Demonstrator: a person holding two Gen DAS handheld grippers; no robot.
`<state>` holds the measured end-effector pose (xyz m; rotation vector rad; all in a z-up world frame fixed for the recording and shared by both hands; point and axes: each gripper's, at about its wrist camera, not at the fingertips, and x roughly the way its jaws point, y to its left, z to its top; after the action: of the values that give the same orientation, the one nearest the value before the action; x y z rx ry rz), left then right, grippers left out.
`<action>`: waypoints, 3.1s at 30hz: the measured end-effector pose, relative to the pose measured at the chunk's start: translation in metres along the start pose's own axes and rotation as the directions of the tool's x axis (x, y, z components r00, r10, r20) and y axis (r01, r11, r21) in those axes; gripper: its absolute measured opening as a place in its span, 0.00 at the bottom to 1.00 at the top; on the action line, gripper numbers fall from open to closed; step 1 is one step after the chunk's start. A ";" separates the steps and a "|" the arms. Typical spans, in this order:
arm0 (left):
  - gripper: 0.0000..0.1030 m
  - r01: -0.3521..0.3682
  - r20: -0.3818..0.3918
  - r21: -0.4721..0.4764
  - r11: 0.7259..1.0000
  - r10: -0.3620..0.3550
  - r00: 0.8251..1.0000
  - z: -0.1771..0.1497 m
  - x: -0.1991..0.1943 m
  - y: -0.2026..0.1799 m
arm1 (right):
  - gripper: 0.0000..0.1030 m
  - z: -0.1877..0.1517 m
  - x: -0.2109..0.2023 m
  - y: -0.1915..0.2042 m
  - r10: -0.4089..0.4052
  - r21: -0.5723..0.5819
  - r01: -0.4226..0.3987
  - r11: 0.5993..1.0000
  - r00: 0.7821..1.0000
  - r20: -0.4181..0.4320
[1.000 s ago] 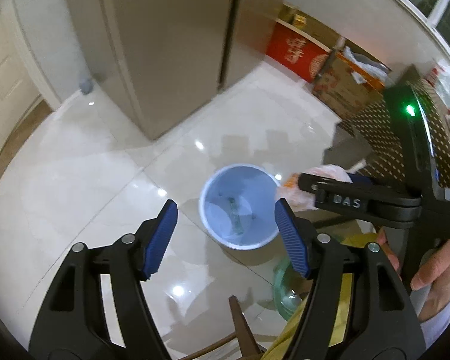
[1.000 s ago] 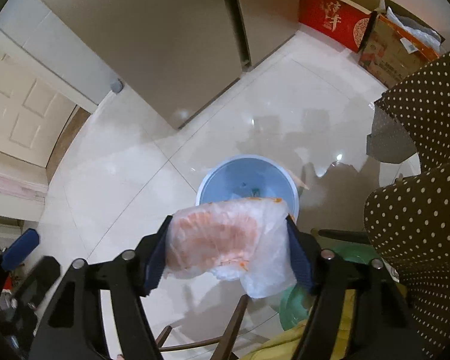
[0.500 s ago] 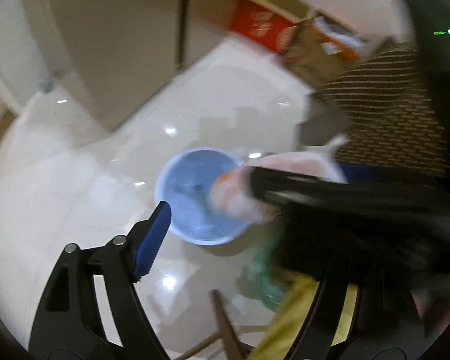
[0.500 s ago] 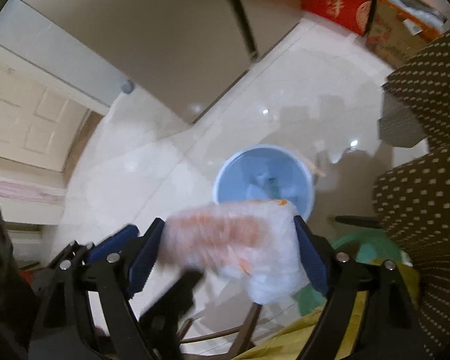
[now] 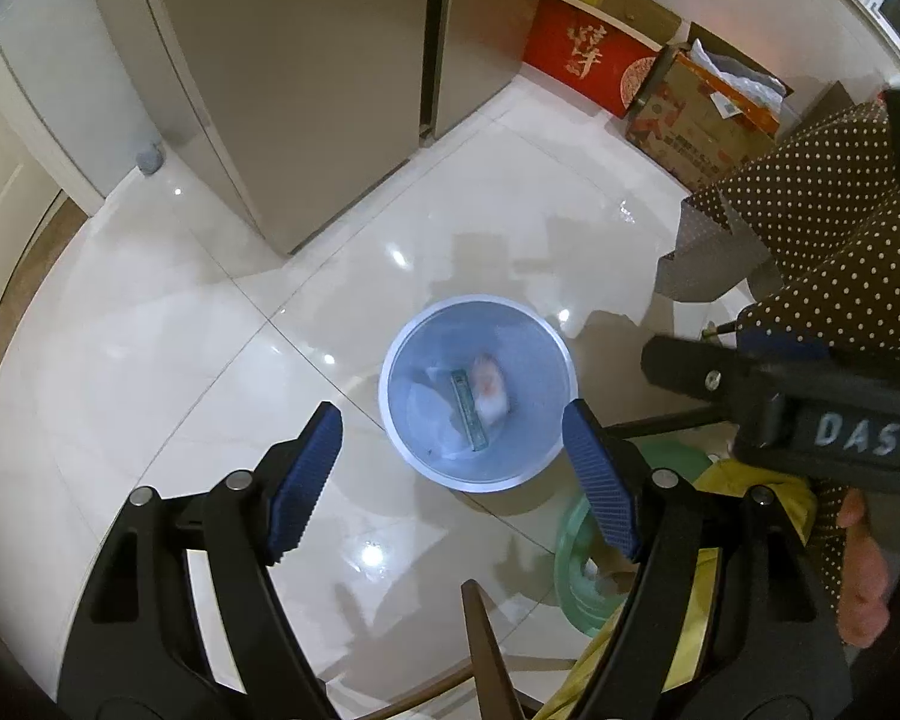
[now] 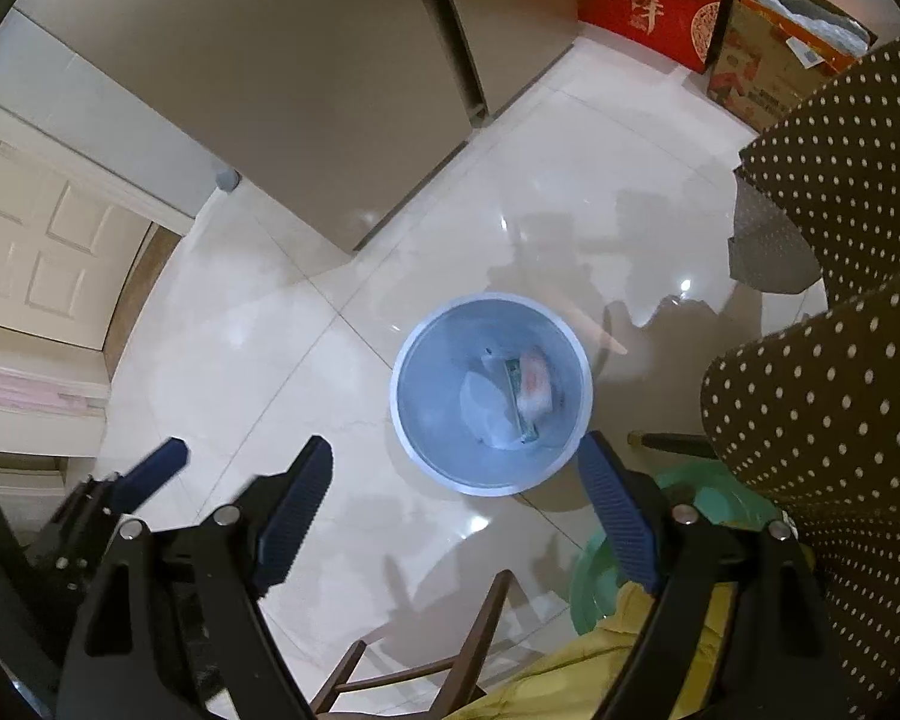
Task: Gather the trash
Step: 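Open both tools to drop the bag and snack pack into the wastebasket, then grasp the blue-white tube with left tool while right grasps red-white wrapper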
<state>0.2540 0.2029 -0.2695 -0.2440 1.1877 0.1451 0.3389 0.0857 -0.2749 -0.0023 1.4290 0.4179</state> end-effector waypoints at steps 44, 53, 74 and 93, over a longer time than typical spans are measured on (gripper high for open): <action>0.75 0.177 0.203 0.511 0.841 -0.318 0.926 -0.036 -0.160 -0.254 | 0.83 -0.210 -0.278 -0.205 -0.315 0.418 0.096 0.903 0.809 0.495; 0.75 0.235 0.113 0.625 0.744 -0.384 0.916 -0.050 -0.144 -0.327 | 0.83 -0.243 -0.284 -0.268 -0.391 0.551 0.083 0.830 0.791 0.470; 0.17 0.259 0.081 0.577 0.775 -0.370 0.926 -0.032 -0.113 -0.348 | 0.18 -0.191 -0.261 -0.311 -0.418 0.459 0.189 0.868 0.776 0.471; 0.14 0.251 0.148 0.572 0.781 -0.399 0.905 -0.057 -0.147 -0.307 | 0.14 -0.272 -0.316 -0.245 -0.428 0.491 0.119 0.863 0.689 0.585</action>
<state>0.2225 -0.1058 -0.1185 0.0739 0.8593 -0.4594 0.1215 -0.2974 -0.0743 0.2567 0.7272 -0.1645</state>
